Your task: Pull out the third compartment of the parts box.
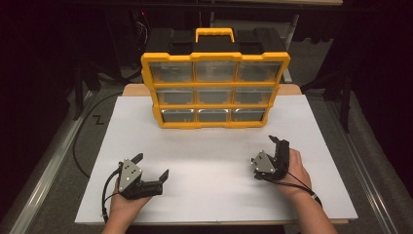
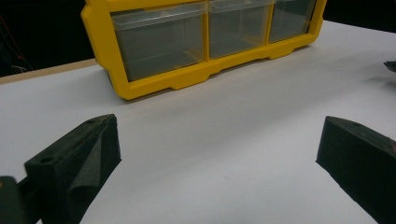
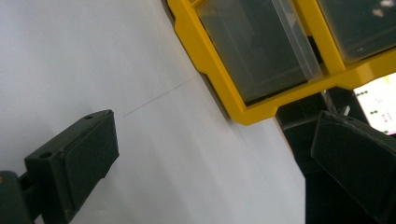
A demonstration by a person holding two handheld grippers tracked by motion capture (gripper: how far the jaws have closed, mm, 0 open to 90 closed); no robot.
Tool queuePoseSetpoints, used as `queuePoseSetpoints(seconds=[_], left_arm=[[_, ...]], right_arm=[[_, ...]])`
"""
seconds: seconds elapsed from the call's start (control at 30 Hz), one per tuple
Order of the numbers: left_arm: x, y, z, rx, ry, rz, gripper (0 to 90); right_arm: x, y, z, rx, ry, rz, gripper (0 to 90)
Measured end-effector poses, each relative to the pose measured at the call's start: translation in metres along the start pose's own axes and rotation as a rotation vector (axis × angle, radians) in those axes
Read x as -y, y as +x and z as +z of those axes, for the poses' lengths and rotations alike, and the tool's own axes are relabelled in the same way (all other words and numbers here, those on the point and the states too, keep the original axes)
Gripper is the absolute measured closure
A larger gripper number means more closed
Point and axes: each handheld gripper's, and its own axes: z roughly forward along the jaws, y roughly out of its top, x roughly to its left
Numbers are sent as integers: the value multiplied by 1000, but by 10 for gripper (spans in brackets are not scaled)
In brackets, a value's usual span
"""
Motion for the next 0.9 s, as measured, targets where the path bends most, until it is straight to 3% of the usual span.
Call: queuePoseSetpoints(seconds=[0.2,0.23,0.3,0.43,0.47,0.9], left_arm=[[0,0,-1,-3,-2,-1,5],[0,0,-1,-5,-3,-1,6],[0,0,-2,-6,-5,-4,6],[0,0,-1,-6,-7,-3,6],[0,0,-1,-6,-8,-3,6],[0,0,-2,-3,-14,-2,6]], right_arm=[[-5,2,-4,20,8,-56,19],[-6,2,-5,33,9,-86,19],[-6,3,-6,38,14,-79,20],[-8,3,-7,55,9,-143,19],[-8,4,-8,53,15,-135,19],[-11,7,-8,77,21,-248,16]])
